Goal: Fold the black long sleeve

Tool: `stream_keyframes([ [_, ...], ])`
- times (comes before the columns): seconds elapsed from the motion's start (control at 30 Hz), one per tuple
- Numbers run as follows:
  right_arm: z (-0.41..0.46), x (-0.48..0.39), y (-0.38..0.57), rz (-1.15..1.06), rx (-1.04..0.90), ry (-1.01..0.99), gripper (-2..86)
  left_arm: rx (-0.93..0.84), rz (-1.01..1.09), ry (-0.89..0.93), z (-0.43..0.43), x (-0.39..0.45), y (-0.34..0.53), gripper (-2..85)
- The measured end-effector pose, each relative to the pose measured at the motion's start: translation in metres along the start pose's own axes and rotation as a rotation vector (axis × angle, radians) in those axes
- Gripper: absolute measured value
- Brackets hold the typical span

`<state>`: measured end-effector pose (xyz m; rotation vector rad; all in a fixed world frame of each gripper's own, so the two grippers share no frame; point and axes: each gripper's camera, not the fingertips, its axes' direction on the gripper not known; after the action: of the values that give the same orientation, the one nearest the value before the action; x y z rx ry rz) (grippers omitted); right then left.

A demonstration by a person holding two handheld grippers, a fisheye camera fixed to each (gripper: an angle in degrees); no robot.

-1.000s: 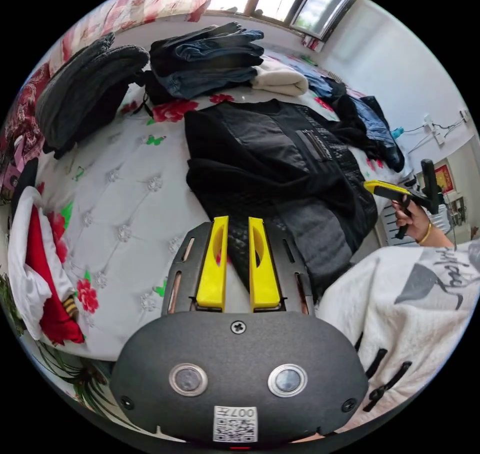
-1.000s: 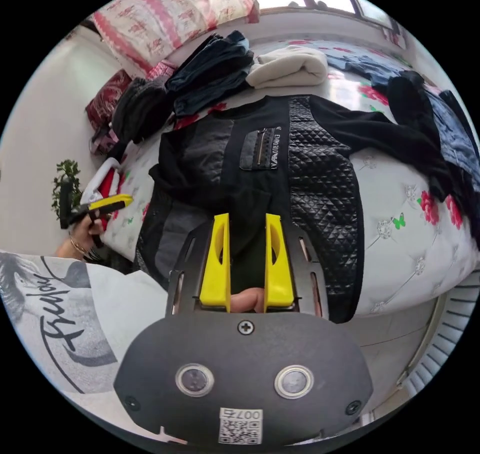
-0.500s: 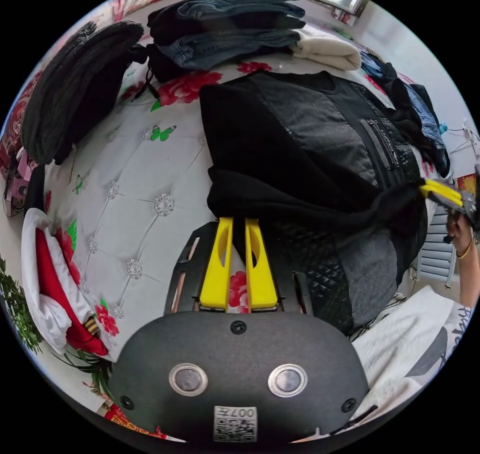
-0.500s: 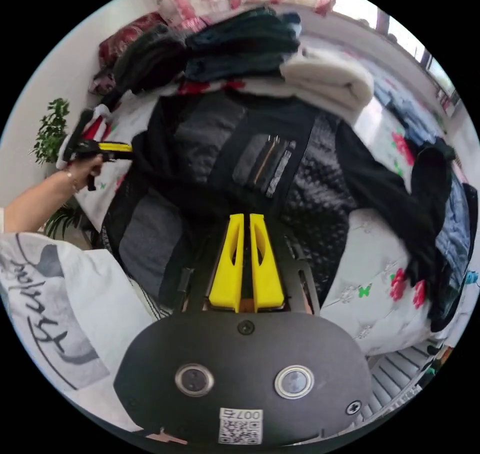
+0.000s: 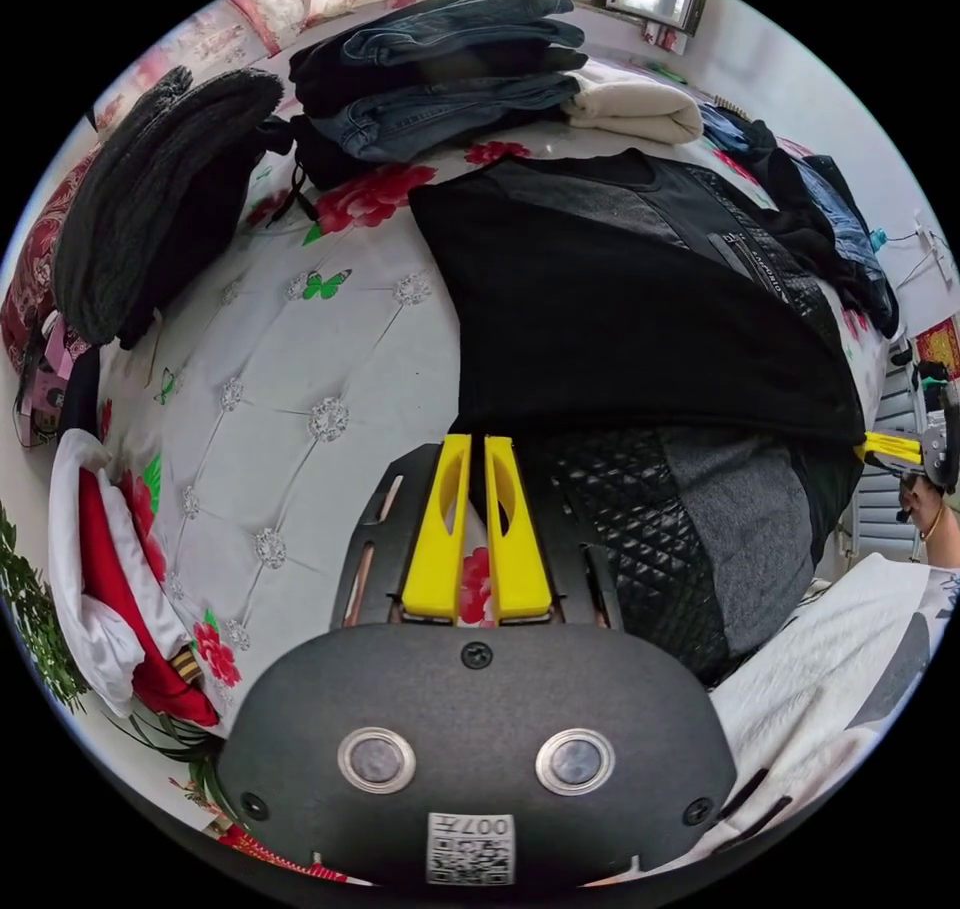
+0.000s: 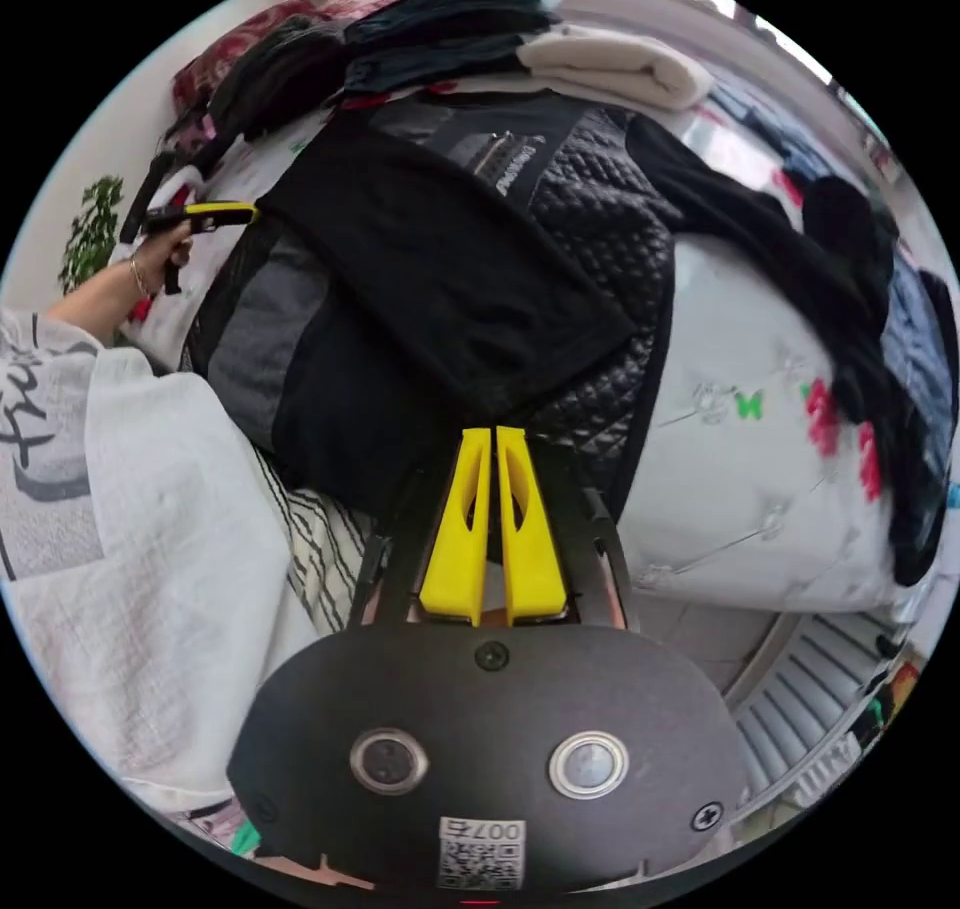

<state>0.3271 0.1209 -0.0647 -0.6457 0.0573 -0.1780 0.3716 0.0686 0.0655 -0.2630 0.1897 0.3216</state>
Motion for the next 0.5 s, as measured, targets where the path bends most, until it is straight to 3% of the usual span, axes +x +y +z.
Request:
stream_keyframes([
  [0.27, -0.017, 0.010, 0.011, -0.014, 0.029, 0.021, 1.2, 0.035, -0.068, 0.047, -0.006, -0.012, 0.002, 1.2],
  [0.37, -0.055, 0.040, 0.020, 0.159, 0.210, 0.059, 3.8, 0.046, -0.151, 0.060, -0.018, -0.024, 0.011, 1.3],
  [0.5, -0.079, 0.137, 0.029, 0.507, 0.425, -0.141, 7.5, 0.056, -0.279, 0.079, -0.035, -0.040, 0.034, 0.7],
])
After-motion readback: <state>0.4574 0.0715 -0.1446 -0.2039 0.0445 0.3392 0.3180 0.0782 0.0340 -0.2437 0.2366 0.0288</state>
